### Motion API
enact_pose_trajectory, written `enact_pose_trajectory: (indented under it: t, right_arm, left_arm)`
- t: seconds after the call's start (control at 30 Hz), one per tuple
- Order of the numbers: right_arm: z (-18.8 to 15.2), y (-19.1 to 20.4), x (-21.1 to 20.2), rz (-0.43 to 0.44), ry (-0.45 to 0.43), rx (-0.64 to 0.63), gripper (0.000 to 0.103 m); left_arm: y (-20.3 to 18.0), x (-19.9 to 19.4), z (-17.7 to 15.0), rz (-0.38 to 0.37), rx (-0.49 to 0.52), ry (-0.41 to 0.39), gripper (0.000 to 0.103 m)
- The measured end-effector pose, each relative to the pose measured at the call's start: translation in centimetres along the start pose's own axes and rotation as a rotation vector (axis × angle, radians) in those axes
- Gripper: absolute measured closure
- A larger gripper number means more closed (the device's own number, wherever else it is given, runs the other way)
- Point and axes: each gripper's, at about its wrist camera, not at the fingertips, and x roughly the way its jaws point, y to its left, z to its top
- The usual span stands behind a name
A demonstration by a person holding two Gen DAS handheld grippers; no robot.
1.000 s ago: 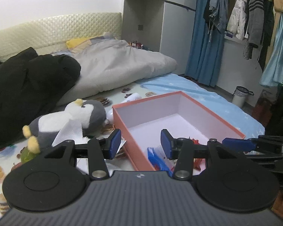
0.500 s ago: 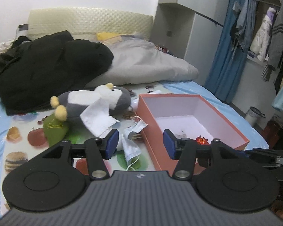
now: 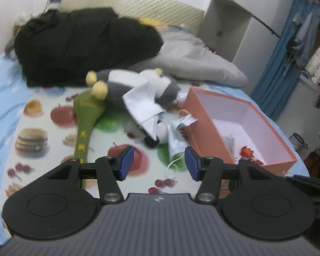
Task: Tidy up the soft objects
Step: 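Withdraw both open tools from the box back toward the pile, then grasp the white towel with the left tool while the right tool grasps the blue mask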
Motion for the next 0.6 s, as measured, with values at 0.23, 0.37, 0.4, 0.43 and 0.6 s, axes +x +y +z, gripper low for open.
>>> enact_pose_trajectory:
  t: [0.23, 0.37, 0.4, 0.43, 0.6]
  right_arm:
    - [0.5, 0.3, 5.0, -0.022, 0.025, -0.04, 0.058]
    - [1.0, 0.3, 7.4, -0.036, 0.017, -0.053, 0.058]
    - [1.1, 0.3, 8.1, -0.04, 0.018, -0.058, 0.058]
    - [1.3, 0.2, 8.9, -0.045, 0.02, -0.06, 0.058]
    - [2.3, -0.6, 12.5, -0.085, 0.042, -0.078, 0.059]
  left_arm:
    - [2.9, 6.3, 0.6, -0.006, -0.063, 0.052, 0.044]
    - [4.6, 9.7, 1.4, -0.034, -0.104, 0.067, 0.044]
    - [5.0, 10.6, 1.7, -0.033, -0.109, 0.071, 0.044]
    - [5.3, 11.3, 1.9, -0.036, -0.115, 0.072, 0.045]
    - [7.0, 15.2, 3.4, -0.056, -0.148, 0.064, 0.045]
